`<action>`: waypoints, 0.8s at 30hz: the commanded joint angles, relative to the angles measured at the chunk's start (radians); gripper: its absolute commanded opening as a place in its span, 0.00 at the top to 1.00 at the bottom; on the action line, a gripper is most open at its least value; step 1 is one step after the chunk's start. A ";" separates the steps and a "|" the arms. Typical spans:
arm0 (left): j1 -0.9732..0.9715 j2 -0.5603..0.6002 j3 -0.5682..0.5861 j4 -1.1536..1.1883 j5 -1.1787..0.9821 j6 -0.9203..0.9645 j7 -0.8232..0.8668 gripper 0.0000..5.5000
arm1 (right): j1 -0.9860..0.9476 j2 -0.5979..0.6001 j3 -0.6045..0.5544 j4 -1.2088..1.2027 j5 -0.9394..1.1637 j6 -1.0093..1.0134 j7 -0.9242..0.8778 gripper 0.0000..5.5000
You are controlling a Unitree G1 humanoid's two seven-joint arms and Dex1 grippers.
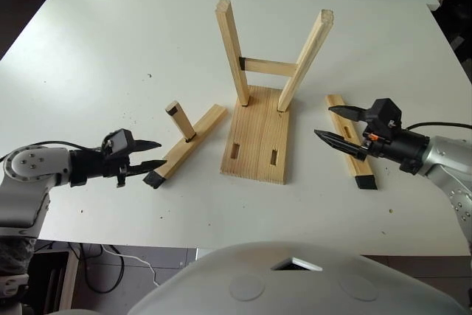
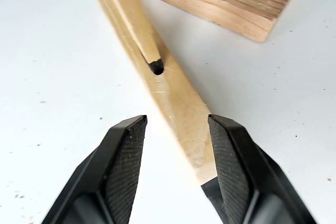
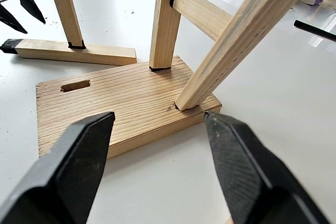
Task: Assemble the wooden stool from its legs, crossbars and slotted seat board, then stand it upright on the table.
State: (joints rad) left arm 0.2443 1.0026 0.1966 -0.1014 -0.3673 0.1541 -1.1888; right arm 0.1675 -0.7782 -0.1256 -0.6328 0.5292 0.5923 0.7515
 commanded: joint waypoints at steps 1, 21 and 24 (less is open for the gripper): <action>0.025 0.003 0.097 -0.085 -0.096 0.161 0.034 0.53 | 0.045 -0.010 -0.032 -0.013 -0.017 -0.012 -0.005 0.43; 0.001 -0.172 0.003 -0.344 -0.165 0.565 0.374 0.37 | 0.097 0.007 -0.085 -0.062 0.002 0.011 -0.047 0.43; 0.023 -0.158 0.007 -0.337 -0.157 0.559 0.356 0.37 | 0.108 0.009 -0.090 -0.068 0.002 0.011 -0.051 0.43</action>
State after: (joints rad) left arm 0.2521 0.8221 0.2012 -0.4367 -0.5304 0.7092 -0.8205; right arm 0.2672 -0.7683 -0.2054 -0.6901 0.5313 0.5950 0.7076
